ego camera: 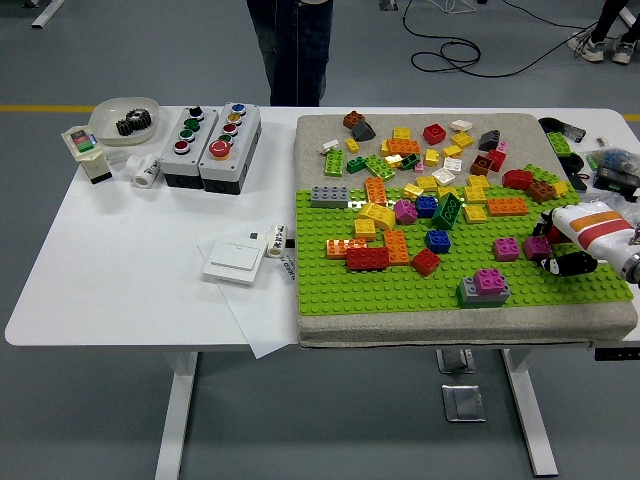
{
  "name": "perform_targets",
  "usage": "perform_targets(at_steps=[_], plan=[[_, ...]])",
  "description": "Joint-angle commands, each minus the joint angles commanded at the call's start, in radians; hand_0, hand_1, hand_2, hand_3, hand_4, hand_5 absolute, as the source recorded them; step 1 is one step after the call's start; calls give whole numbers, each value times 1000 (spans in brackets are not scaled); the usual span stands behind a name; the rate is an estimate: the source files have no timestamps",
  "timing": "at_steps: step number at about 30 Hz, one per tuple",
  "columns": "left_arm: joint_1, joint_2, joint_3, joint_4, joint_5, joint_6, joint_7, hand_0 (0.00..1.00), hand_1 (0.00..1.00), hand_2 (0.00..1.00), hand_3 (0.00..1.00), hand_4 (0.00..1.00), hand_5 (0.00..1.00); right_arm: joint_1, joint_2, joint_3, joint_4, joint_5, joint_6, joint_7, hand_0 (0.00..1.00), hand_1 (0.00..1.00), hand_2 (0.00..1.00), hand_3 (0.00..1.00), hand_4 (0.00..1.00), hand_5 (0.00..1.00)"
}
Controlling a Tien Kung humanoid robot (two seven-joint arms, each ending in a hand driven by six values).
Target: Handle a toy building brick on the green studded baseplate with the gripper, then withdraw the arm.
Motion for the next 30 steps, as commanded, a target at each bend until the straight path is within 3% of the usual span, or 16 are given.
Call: perform_targets(at_steps=[30], plan=[[1, -2, -3, 3, 1, 0, -1, 599, 687, 654, 550, 564, 610, -7, -10, 3, 7, 12, -34, 26, 229, 385, 509, 511, 709, 284]])
